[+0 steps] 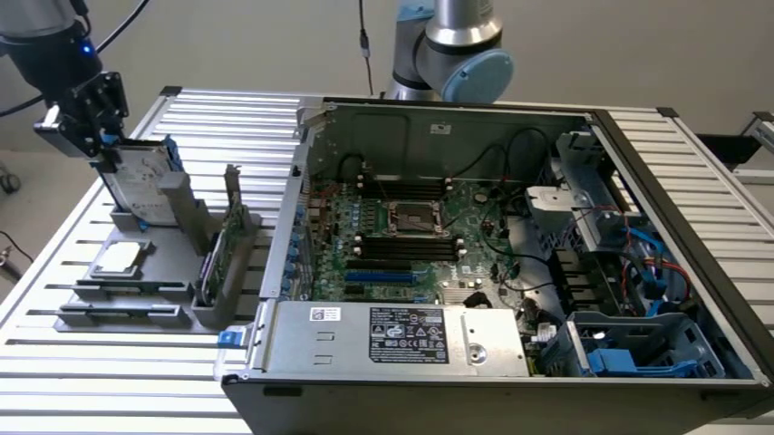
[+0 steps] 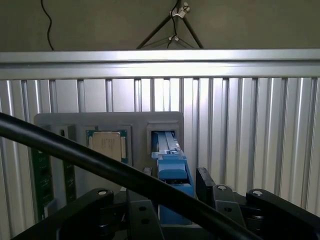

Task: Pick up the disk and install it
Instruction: 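Pick up the disk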

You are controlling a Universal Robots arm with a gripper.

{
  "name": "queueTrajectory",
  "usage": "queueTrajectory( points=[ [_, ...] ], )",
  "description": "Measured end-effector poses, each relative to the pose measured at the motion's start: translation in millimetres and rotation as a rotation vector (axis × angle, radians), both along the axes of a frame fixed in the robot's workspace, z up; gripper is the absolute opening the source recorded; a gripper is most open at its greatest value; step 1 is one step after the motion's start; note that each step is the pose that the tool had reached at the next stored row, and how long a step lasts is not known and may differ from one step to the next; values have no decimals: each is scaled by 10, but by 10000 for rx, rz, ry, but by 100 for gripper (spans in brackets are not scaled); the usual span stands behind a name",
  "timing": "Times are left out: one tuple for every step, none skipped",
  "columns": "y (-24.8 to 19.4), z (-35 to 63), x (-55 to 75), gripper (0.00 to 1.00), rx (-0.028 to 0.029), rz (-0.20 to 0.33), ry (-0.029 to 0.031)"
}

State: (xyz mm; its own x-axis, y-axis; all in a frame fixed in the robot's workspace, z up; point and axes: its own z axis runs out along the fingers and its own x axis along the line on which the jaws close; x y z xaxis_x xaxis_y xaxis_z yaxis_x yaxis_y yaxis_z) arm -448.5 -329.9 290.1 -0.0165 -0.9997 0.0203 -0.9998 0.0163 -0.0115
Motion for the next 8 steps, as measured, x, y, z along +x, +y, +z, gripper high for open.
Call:
queueTrajectory(
  points=[
    [3,0,2,48,0,0,1],
    [6,0,4,48,0,-1,1],
    [9,0,5,48,0,-1,0],
    [12,0,6,48,1,-1,0],
    [16,0,6,48,1,-1,1],
    [18,1,6,48,0,0,2],
    [20,1,6,48,0,0,3],
    [23,0,6,48,1,-1,5]
  ],
)
